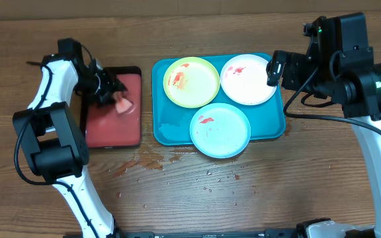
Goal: Clean dirty plates on tray and stack at the side
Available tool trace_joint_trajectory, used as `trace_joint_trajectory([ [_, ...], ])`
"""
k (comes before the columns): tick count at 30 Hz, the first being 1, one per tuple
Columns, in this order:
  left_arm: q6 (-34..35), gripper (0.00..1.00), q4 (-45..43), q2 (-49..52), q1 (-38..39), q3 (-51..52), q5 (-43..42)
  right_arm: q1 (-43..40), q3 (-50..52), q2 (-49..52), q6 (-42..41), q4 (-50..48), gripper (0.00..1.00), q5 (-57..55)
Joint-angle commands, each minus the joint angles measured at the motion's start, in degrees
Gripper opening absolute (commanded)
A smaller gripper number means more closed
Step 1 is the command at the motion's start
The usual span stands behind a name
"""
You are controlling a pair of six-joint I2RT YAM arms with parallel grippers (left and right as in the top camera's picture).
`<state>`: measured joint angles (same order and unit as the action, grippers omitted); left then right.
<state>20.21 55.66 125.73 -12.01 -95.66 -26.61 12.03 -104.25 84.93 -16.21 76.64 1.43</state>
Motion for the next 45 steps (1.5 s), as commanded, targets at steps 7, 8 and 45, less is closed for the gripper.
trace_joint_trajectory([
  [7,-8.5,0.98,6.97,0.15,-0.11,-3.87,-1.57,-0.15,-0.7,0.02,2.75,-0.07,1.0,-0.52],
  [8,-8.7,0.97,8.7,0.15,-0.09,-5.7,-1.49,-0.15,-0.7,0.02,2.75,-0.09,1.0,-0.52],
  [45,28.57,0.49,13.81,0.55,17.0,-8.83,44.76,-0.15,-0.7,0.02,2.75,0.0,1.0,-0.52],
])
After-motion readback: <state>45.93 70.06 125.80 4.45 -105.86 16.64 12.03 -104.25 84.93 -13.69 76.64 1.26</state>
